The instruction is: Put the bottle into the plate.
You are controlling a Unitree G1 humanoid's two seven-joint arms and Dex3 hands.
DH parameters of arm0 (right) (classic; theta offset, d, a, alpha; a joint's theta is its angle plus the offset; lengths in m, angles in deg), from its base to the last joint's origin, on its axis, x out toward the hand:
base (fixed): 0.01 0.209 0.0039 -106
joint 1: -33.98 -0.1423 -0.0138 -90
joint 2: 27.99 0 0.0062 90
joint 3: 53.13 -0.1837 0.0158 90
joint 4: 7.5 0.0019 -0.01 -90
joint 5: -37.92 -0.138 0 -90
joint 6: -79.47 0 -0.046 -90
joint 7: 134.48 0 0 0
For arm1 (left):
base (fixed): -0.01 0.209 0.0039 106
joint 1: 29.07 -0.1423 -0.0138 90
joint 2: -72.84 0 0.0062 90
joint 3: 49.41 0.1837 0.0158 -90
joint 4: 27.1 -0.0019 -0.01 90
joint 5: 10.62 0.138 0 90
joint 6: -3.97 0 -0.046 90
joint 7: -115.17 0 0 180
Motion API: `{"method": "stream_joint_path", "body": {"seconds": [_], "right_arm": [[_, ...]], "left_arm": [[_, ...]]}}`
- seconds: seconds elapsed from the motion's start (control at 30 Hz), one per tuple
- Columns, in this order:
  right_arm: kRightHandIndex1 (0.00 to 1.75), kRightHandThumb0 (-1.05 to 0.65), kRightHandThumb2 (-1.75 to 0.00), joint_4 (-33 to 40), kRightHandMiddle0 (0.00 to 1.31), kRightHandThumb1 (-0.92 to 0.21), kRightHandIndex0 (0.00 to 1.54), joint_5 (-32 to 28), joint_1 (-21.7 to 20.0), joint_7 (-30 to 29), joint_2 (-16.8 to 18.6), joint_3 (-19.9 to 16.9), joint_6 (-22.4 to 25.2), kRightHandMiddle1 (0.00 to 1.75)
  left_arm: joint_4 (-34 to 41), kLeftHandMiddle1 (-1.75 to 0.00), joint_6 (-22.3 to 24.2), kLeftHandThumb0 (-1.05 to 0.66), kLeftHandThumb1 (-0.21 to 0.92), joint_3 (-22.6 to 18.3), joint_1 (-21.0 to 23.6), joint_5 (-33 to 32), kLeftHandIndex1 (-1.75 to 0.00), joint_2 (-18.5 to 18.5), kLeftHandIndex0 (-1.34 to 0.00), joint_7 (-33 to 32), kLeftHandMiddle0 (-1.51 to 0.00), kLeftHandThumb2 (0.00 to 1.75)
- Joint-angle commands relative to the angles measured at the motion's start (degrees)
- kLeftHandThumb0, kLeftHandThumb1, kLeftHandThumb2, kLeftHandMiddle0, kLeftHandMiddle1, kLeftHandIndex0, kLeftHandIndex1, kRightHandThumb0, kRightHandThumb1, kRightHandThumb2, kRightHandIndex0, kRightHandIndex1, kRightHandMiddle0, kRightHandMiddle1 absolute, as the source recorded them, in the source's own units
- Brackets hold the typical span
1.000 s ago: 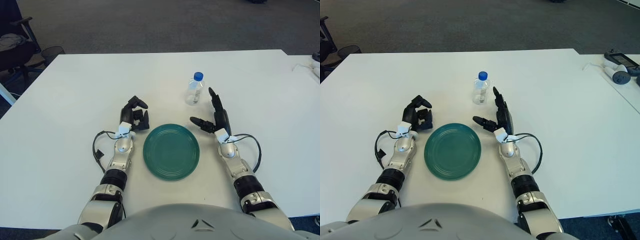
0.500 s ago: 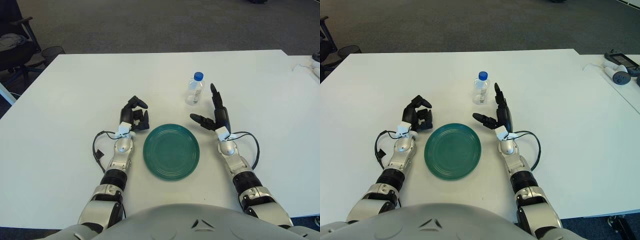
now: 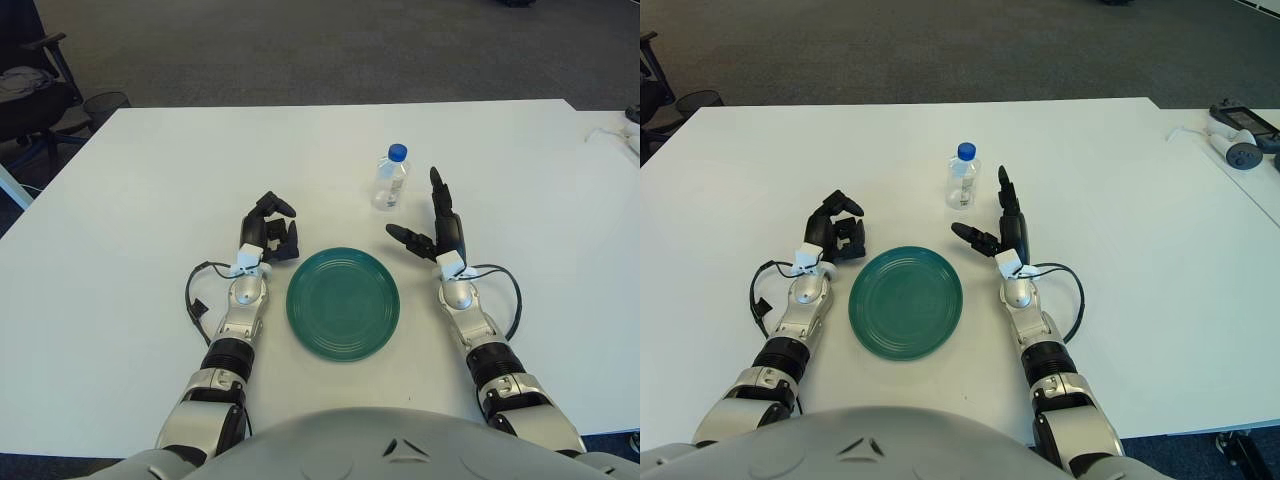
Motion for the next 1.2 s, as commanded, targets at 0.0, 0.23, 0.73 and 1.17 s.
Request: {"method": "stream_joint_path", "body": {"seconds": [0.0,0.23,0.73,1.17], "right_arm": [[0.0,-1.05,-0.04,-5.9,0.0,-0.87,0.0,-1.3,6.9,0.3,2.7,0.3,0.7,0.0],[0.0,-1.05,-0.04,-7.9,0.0,-0.88,0.0,-2.8,5.8,0.2,3.6,-0.6,0.0,0.0],[0.0,-1.03,-0.02,-10.4,0.0,-0.85,0.0,-6.6,1.1,2.3,5.2,-3.0,0.4,0.0],[0.0,-0.97,-0.01,-13.8,0.0,-0.84,0.0,-8.2,-4.0,3.5,6.2,-4.5,1.4,0.0]], "left_arm": [[-2.0,-1.75,-0.1,-0.51,0.21,-0.1,-3.0,0.6,-1.75,0.3,-0.69,-0.2,-1.29,1.44],[-2.0,-1.75,-0.2,-0.51,0.21,-0.1,-3.0,0.6,-1.75,0.3,-0.69,-0.2,-1.29,1.44],[-3.0,-1.75,-0.7,-0.52,0.19,-0.5,-2.5,0.2,-1.75,0.4,-0.71,-0.2,-1.29,1.47],[-3.5,-1.75,-1.0,-0.52,0.19,-0.8,-2.3,0.9,-1.75,0.6,-0.71,-1.2,-1.28,1.47]]}}
